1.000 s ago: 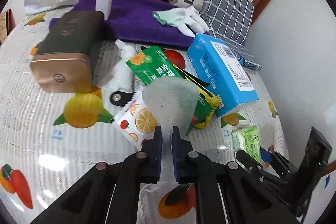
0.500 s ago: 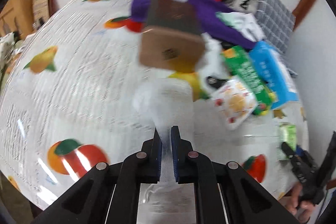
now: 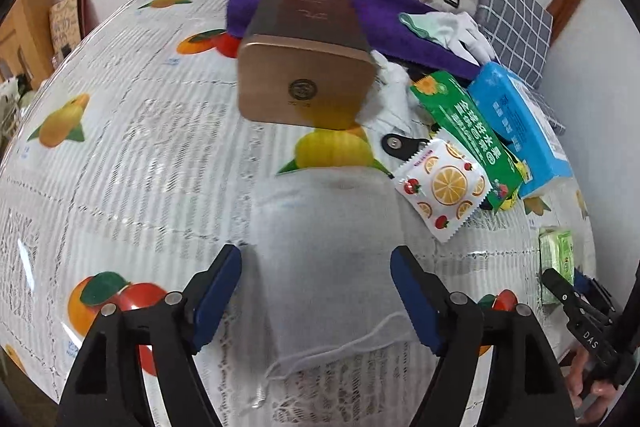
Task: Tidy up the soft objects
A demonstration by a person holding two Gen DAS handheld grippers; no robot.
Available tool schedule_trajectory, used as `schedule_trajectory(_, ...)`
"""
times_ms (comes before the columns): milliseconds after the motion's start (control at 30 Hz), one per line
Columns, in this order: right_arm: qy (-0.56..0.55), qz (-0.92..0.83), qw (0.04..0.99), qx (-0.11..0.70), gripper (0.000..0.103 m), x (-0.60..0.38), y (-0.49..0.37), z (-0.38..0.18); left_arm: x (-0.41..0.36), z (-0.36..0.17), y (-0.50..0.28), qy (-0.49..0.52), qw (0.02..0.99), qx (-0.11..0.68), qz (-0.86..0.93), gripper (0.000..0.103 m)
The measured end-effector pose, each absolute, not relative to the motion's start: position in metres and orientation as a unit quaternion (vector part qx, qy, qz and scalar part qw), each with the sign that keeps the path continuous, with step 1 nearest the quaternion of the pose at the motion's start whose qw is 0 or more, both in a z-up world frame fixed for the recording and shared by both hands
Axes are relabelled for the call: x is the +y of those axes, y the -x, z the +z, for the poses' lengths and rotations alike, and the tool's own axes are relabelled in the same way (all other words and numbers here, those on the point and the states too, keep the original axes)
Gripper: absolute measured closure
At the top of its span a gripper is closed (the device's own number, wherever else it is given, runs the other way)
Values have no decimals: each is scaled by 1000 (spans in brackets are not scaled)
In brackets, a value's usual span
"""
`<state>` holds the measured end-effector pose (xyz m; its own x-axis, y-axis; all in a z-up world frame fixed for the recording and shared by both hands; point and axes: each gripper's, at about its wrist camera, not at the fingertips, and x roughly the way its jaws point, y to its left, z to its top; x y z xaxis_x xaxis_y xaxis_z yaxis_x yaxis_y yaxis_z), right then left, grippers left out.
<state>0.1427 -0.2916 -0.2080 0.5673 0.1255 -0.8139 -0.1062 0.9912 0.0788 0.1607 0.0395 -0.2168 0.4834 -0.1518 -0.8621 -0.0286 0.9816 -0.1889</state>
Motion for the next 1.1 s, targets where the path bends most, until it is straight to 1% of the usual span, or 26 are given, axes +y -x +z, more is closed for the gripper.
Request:
schedule_trajectory(67, -5, 66, 884, 462, 44, -290, -143, -208, 30, -219, -164, 77, 857, 507, -40, 20)
schedule_trajectory(133, -3, 66, 884, 463, 42, -289, -143, -208, 21, -221, -166, 57, 858, 509, -39, 10)
schedule_trajectory(200, -1, 66, 883, 465, 41, -288, -144, -208, 11, -225, -167, 26, 860, 509, -30, 8)
schedule_trajectory(333, 0, 60, 884, 464, 41, -288, -146, -208, 5, -227, -166, -2, 866, 500, -14, 9)
schedule_trajectory(367, 0, 59, 884, 463, 41, -288, -147, -208, 5, -227, -166, -7, 867, 497, -11, 13)
schedule_trajectory(400, 0, 58, 884, 464, 44, -288, -147, -208, 5, -225, -166, -13, 870, 493, -7, 25)
schedule_trajectory(433, 3, 55, 884, 464, 49, -288, -148, -207, 7, -223, -167, -13, 873, 488, -5, 40)
schedule_trajectory(467, 5, 54, 884, 464, 51, -287, -149, -207, 10, -220, -167, -9, 874, 486, -4, 48)
schedule_trajectory(500, 5, 55, 884, 465, 51, -287, -150, -206, 14, -218, -169, -2, 874, 486, -3, 63)
schedule_trajectory(533, 4, 56, 883, 465, 51, -287, -150, -205, 18, -216, -170, 5, 873, 488, -3, 75)
schedule_trajectory(600, 1, 60, 884, 464, 51, -287, -152, -202, 28, -214, -173, 25, 870, 493, -10, 87)
schedule_trajectory(633, -1, 62, 884, 463, 51, -286, -153, -200, 33, -213, -174, 40, 867, 496, -15, 90)
schedule_trajectory(700, -4, 67, 885, 460, 51, -286, -154, -195, 41, -212, -175, 67, 861, 503, -25, 91)
schedule_trajectory(833, -11, 76, 889, 452, 51, -285, -157, -183, 49, -203, -172, 70, 865, 497, -19, 91)
schedule_trajectory(1100, -18, 88, 895, 437, 51, -285, -162, -159, 51, -169, -169, 81, 879, 468, -36, 91)
